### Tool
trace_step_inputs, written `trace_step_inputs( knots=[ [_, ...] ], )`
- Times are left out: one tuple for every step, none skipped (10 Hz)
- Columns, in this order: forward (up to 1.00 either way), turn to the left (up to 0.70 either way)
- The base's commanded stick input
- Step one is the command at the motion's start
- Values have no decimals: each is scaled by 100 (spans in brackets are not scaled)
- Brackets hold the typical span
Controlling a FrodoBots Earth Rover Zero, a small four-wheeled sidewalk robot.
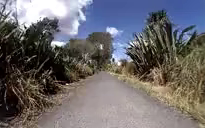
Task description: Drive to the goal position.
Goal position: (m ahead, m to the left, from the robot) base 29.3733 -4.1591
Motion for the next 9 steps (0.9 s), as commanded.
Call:
trace_step_inputs(
  knots=[
    [70, 0],
    [70, 0],
    [70, 0],
    [70, 0],
    [70, 0],
    [70, 0],
    [70, 0],
    [70, 0],
    [70, 0]
  ],
)
